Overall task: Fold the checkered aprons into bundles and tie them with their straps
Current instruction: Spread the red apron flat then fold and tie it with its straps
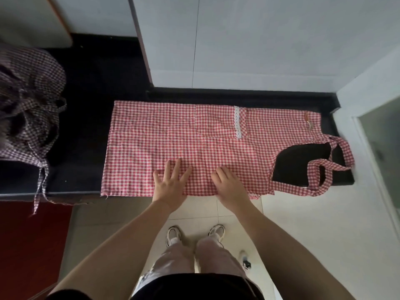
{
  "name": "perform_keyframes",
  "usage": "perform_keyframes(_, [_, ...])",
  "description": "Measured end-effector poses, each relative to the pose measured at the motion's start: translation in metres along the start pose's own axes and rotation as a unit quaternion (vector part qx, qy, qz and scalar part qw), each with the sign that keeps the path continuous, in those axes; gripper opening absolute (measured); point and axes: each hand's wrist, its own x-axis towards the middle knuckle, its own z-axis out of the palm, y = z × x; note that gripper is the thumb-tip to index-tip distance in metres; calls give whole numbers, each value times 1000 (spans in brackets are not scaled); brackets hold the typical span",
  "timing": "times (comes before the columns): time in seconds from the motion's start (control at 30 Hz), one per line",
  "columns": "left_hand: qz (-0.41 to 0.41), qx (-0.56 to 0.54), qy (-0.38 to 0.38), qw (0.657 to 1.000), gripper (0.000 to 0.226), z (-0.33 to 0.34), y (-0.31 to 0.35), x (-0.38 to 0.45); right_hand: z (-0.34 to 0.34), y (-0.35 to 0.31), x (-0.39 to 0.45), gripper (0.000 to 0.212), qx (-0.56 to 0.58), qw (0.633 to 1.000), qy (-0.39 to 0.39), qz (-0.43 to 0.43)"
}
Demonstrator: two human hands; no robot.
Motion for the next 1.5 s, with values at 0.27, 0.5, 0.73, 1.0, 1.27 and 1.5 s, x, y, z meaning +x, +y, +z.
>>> perform_keyframes(0.27, [10,-92,-34,995,54,-47,-9,1,-43,9,2,31,-21,998,-48,44])
perform_keyframes(0.5, [-49,16,-191,980,29,-106,-55,18,-107,51,24,18,-31,957,-176,227])
perform_keyframes(0.73, [-174,-86,-15,981,23,-168,-67,81,-152,96,96,30,-5,956,-141,257])
perform_keyframes(1.0, [-245,-91,34,965,25,-182,-67,144,-133,145,177,17,-19,959,-64,274])
perform_keyframes(1.27, [-277,-95,45,955,29,-168,-69,180,-106,173,202,20,58,964,-79,248])
perform_keyframes(1.5, [-249,-82,27,965,29,-154,-80,206,-104,183,211,22,65,958,-71,271])
